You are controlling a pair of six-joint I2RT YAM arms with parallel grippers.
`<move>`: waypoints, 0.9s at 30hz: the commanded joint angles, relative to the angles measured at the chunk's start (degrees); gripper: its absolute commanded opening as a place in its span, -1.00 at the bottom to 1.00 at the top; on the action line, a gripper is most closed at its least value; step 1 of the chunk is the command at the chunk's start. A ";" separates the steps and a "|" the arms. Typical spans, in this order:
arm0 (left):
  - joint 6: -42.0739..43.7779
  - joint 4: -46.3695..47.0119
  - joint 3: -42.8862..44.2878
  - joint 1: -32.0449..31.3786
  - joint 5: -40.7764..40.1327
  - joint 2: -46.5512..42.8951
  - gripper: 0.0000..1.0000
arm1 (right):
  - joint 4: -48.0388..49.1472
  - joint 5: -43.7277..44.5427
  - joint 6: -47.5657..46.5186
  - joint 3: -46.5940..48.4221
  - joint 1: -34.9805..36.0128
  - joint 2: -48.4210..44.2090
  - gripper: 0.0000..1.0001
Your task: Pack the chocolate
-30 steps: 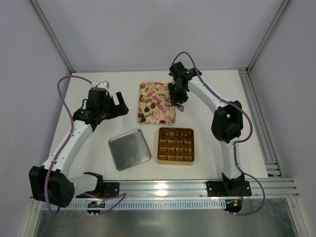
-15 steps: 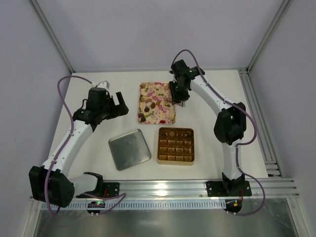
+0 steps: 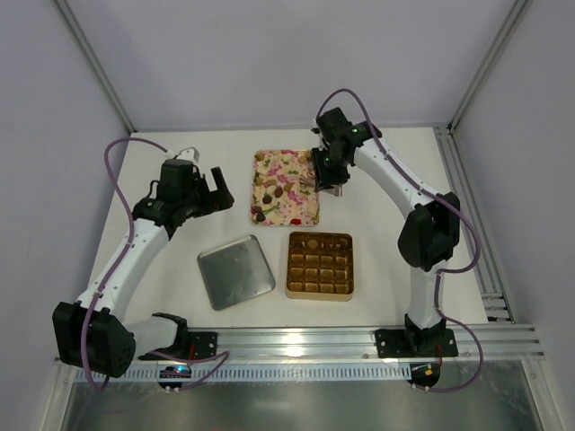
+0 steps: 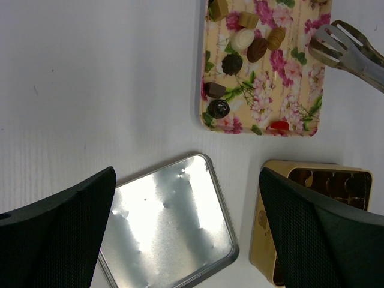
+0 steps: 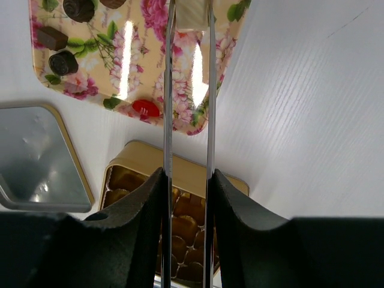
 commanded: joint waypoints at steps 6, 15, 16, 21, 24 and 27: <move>0.74 0.63 1.51 0.11 0.17 -0.28 0.99 | -0.25 -2.99 -0.91 -3.34 0.22 -10.47 -0.25; 0.74 0.63 1.60 0.11 0.26 -0.28 0.99 | -0.16 -4.66 -0.29 -12.48 1.19 -21.36 -0.25; 0.74 0.63 1.60 0.11 0.17 -0.37 0.99 | 0.01 -4.84 -0.03 -13.45 1.54 -22.33 -0.25; 0.74 0.63 1.60 0.11 0.09 -0.37 0.99 | 0.36 -4.40 0.85 -20.03 3.47 -29.35 -0.25; 0.83 0.63 1.60 0.03 -0.18 -0.37 0.99 | 1.07 -4.58 2.34 -24.07 4.26 -33.57 -0.25; 0.83 0.63 1.51 0.11 -0.27 -0.46 0.99 | 2.04 -4.84 3.83 -27.86 5.84 -36.39 -0.25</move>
